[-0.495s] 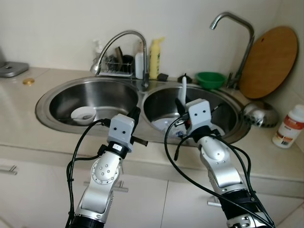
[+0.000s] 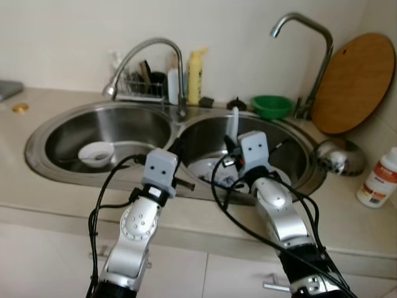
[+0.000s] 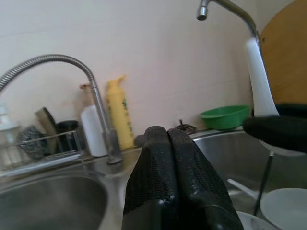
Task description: Kitchen organization
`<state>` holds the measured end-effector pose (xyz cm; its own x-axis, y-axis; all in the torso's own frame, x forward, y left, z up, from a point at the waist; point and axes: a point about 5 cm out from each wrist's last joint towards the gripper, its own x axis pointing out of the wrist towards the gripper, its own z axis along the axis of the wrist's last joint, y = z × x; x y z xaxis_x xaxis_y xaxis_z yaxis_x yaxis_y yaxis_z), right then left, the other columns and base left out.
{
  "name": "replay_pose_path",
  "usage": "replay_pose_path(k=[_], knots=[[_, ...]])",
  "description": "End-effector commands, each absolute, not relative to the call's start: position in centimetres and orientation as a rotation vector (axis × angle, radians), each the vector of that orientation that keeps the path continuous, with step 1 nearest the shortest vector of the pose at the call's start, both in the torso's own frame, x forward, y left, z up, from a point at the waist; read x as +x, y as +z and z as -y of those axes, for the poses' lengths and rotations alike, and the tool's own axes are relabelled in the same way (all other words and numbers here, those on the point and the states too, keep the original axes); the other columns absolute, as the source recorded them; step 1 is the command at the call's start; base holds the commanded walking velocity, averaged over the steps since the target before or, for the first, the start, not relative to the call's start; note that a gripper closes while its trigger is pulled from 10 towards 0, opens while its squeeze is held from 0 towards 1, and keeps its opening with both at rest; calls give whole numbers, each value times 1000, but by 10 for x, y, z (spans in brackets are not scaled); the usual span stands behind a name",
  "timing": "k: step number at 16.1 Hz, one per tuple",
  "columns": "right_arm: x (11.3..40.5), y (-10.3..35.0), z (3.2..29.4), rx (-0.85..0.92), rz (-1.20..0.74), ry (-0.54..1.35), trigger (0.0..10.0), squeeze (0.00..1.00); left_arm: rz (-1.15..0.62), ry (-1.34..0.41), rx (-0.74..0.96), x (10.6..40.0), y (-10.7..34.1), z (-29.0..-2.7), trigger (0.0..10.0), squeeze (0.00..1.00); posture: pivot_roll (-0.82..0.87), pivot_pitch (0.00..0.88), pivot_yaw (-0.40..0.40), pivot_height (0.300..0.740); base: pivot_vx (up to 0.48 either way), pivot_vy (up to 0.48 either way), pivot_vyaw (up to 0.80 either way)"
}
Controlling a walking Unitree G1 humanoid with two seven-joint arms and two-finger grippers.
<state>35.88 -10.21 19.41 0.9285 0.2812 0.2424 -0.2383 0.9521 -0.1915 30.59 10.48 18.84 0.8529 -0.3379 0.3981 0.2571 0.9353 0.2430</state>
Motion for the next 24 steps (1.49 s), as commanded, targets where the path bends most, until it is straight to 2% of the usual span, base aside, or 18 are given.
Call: replay_pose_path(k=[1, 2, 3, 4, 5, 14, 18, 19, 24], knots=[[362, 196, 97, -139, 253, 267, 10000, 0, 455, -299, 206, 306, 190, -111, 10000, 0, 65, 0, -25, 740, 0, 0, 0], [366, 191, 101, -121, 196, 254, 10000, 0, 454, -298, 207, 306, 189, -111, 10000, 0, 65, 0, -26, 740, 0, 0, 0], [368, 182, 105, -102, 131, 243, 10000, 196, 453, -298, 206, 306, 189, -111, 10000, 0, 66, 0, -27, 740, 0, 0, 0], [369, 180, 106, -88, 121, 242, 10000, 620, 453, -298, 206, 306, 189, -111, 10000, 0, 66, 0, -27, 740, 0, 0, 0], [369, 179, 107, -81, 110, 246, 10000, 1000, 452, -298, 206, 306, 189, -110, 10000, 0, 66, 0, -27, 740, 0, 0, 0], [364, 182, 103, -47, 134, 294, 10000, 1000, 441, -294, 205, 306, 186, -111, 10000, 0, 62, 0, -24, 740, 0, 0, 0], [361, 196, 105, -54, 218, 265, 10000, 1000, 436, -294, 191, 306, 185, -111, 10000, 0, 61, 0, -23, 740, 0, 0, 0], [358, 204, 106, -44, 270, 250, 10000, 0, 437, -302, 182, 305, 185, -110, 10000, 0, 61, 0, -23, 740, 0, 0, 0], [347, 221, 107, 12, 384, 219, 10000, 0, 451, -313, 162, 304, 188, -109, 10000, 0, 56, 0, -18, 740, 0, 49, 0]])
